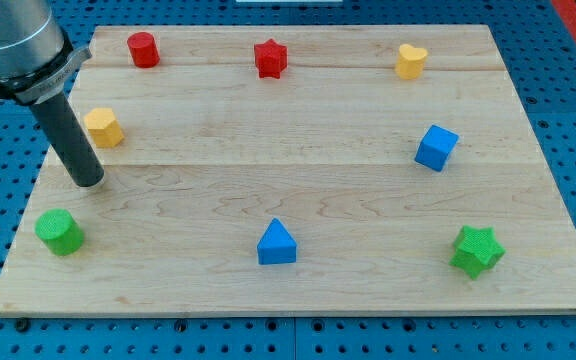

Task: Push the cube to the center

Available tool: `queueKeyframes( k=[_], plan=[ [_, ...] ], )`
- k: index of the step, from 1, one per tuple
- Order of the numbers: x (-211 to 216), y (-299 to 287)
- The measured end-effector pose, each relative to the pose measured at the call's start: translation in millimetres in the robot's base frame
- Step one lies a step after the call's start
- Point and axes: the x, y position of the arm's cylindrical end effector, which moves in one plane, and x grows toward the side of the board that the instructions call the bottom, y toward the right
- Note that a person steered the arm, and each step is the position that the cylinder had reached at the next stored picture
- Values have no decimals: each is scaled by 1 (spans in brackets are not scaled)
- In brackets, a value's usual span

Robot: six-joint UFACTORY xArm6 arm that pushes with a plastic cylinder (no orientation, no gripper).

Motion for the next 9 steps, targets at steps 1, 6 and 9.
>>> queueKeyframes(
  k=[1, 6, 9],
  plan=[
    [0, 3],
    [3, 118],
    [8, 311]
  ],
)
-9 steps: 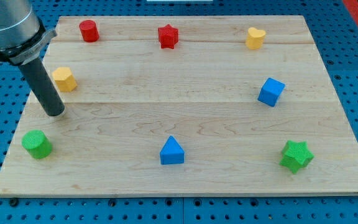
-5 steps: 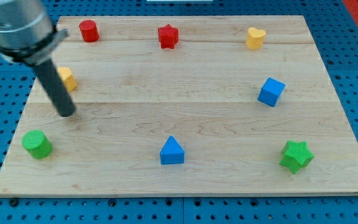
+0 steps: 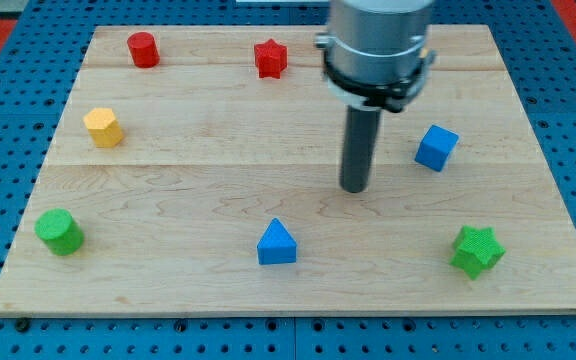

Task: Push the cube to the center

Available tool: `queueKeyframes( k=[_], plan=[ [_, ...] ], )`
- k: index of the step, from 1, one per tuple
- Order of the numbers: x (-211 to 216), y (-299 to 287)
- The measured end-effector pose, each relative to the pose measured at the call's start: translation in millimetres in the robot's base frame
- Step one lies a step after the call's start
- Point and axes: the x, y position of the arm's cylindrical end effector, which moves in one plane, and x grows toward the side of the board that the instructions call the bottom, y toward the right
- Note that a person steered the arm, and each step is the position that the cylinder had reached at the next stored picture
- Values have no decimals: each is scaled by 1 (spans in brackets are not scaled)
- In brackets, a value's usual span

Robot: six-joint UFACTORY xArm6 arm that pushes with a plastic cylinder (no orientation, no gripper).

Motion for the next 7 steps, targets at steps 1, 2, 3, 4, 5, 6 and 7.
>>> queueKeyframes(
  k=[1, 2, 3, 4, 5, 6, 7],
  plan=[
    [-1, 86],
    [-13, 127],
    [-52, 112],
    [-68, 5],
    [-67, 2],
    [-27, 66],
    [34, 39]
  ],
)
